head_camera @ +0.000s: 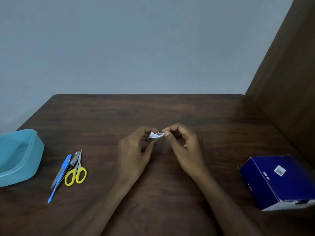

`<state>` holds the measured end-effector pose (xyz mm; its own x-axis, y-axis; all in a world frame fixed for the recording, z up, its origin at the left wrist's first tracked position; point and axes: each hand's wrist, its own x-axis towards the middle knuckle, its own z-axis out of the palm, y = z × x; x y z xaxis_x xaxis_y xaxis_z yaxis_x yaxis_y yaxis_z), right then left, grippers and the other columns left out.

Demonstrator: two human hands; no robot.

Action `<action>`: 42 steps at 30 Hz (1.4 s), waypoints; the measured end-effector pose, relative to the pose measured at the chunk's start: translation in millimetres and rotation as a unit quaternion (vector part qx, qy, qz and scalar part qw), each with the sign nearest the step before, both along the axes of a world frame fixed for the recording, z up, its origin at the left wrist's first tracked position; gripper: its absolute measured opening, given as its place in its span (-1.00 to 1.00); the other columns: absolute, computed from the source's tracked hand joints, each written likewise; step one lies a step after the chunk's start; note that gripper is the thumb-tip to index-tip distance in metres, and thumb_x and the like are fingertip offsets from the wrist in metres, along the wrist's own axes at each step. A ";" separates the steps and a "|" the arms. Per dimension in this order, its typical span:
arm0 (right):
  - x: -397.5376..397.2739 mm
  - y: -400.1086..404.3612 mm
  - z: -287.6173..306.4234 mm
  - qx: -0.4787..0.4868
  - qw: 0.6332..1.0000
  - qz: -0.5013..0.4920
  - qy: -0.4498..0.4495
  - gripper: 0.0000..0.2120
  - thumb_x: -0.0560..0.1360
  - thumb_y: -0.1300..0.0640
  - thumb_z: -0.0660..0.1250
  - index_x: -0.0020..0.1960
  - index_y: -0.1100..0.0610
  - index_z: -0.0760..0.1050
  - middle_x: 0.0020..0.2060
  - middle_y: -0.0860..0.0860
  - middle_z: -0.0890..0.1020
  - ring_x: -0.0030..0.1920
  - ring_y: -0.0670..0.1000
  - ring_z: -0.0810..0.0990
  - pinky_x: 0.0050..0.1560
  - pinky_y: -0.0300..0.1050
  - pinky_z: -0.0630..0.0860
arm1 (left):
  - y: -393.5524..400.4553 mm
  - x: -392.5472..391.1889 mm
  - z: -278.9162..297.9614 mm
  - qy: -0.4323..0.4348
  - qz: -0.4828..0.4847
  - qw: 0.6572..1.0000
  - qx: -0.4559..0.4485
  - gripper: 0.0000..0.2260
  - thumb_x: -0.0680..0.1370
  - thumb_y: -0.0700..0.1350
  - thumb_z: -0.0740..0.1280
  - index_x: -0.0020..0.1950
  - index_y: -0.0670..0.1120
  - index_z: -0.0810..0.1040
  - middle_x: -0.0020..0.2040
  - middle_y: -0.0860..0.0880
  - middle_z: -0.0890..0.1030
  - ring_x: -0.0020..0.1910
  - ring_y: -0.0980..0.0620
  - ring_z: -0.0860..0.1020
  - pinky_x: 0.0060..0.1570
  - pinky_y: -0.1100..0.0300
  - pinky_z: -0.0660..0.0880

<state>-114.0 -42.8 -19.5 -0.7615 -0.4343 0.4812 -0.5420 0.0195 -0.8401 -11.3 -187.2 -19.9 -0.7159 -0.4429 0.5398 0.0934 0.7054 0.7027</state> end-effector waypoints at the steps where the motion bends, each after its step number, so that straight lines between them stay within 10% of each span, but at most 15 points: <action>1: 0.7 2.3 1.4 0.008 1.000 -0.007 0.027 -0.93 0.61 0.19 0.47 -0.02 0.04 0.68 -0.12 -0.09 0.72 -0.12 -0.01 0.69 -0.08 0.07 0.60 | -0.9 -1.5 -2.2 -0.002 0.001 1.000 -0.002 -0.75 0.56 -0.26 0.55 0.16 0.02 0.68 0.03 0.20 0.74 -0.04 0.26 0.72 -0.09 0.18 0.70; 8: 1.6 10.9 3.9 0.078 0.972 -0.012 0.220 -0.90 0.53 0.25 0.55 0.00 0.11 0.69 -0.06 -0.06 0.62 -0.12 -0.08 0.65 -0.07 -0.16 0.57 | -5.3 -5.7 -8.1 -0.003 -0.046 0.999 0.004 -0.67 0.53 -0.30 0.54 0.25 -0.06 0.65 0.01 0.17 0.72 -0.01 0.24 0.70 0.02 0.32 0.64; 21: 5.4 10.0 4.7 0.095 0.946 -0.064 0.302 -0.87 0.52 0.25 0.58 0.07 0.18 0.74 -0.02 0.04 0.61 -0.14 -0.07 0.60 -0.09 -0.15 0.57 | -5.5 -2.4 -11.7 -0.015 -0.090 0.996 0.020 -0.62 0.58 -0.26 0.48 0.36 -0.02 0.55 0.08 0.11 0.76 -0.02 0.21 0.72 0.05 0.19 0.66; 42: -10.2 9.5 -4.2 0.108 0.992 0.023 0.065 -0.83 0.48 0.17 0.60 -0.12 -0.01 0.62 0.02 -0.04 0.62 -0.16 -0.11 0.66 -0.17 -0.31 0.50 | -4.8 -2.9 -5.2 -0.023 -0.073 0.997 -0.019 -0.58 0.60 -0.17 0.52 0.42 -0.08 0.51 -0.13 0.24 0.65 -0.12 0.43 0.63 -0.01 0.47 0.56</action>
<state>-124.2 -33.3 -23.7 -0.6761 -0.5704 0.4664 -0.6506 0.1650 -0.7413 -14.1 -192.0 -25.2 -0.7953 -0.3110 0.5203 0.1666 0.7131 0.6809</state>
